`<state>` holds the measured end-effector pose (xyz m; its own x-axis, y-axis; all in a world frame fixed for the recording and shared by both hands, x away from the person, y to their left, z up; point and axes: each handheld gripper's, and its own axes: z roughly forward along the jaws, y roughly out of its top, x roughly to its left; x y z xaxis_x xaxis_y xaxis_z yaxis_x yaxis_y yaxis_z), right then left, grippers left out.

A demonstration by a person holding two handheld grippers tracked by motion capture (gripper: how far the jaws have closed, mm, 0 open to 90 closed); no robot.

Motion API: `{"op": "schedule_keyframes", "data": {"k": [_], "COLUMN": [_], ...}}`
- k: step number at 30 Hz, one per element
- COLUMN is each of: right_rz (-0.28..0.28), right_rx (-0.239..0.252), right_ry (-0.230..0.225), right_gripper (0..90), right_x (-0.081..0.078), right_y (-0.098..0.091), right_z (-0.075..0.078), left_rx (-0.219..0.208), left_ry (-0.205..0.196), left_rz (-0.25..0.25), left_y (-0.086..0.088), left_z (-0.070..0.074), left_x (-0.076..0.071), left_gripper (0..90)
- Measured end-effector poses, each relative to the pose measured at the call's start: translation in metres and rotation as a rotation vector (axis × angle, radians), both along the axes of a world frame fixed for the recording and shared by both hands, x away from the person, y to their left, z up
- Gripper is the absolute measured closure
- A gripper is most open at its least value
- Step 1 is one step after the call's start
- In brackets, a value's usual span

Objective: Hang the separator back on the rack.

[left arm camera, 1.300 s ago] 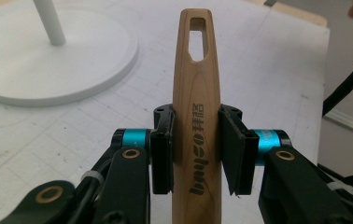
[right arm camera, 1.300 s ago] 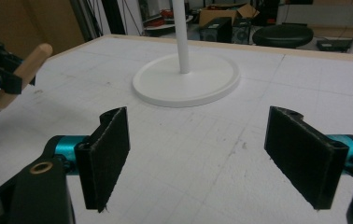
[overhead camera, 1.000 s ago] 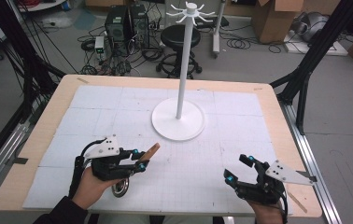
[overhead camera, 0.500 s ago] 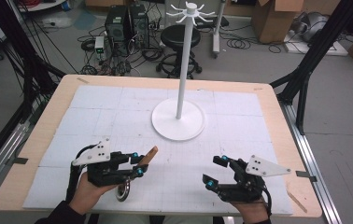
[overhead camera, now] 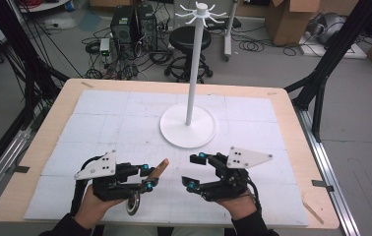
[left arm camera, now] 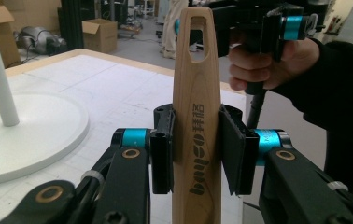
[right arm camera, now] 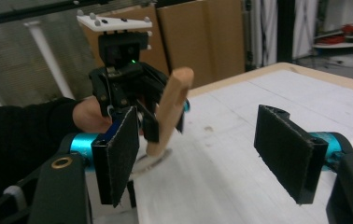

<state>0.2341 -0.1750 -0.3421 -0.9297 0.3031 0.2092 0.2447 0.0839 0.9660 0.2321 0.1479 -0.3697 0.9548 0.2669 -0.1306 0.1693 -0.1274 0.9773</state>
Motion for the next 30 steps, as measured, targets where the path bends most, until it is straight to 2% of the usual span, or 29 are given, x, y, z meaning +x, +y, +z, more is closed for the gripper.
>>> {"op": "schedule_keyframes", "data": {"k": [7,13,20,26,30], "right_rz": [0.088,0.152,0.201,0.241,0.249], "right_rx": [0.038,0.037,0.05,0.07,0.076], "right_ry": [-0.007,-0.003,-0.019,-0.027,-0.033], "right_gripper": [37.0,43.2,59.5,67.6,68.4], "right_x": [0.008,0.01,0.009,0.009,0.01], "right_y": [0.022,0.036,0.039,0.041,0.042], "right_z": [0.005,0.003,0.003,0.004,0.004], "left_rx": [-0.029,-0.033,-0.077,-0.094,-0.098], "left_ry": [0.007,-0.003,0.02,0.024,0.023], "left_rz": [-0.04,-0.081,-0.122,-0.136,-0.142], "left_y": [-0.002,-0.005,-0.006,-0.005,-0.004], "left_z": [0.001,0.002,0.004,0.004,0.004], "left_x": [-0.001,-0.004,-0.005,-0.004,-0.004], "left_gripper": [67.2,67.2,67.2,67.2,67.2]}}
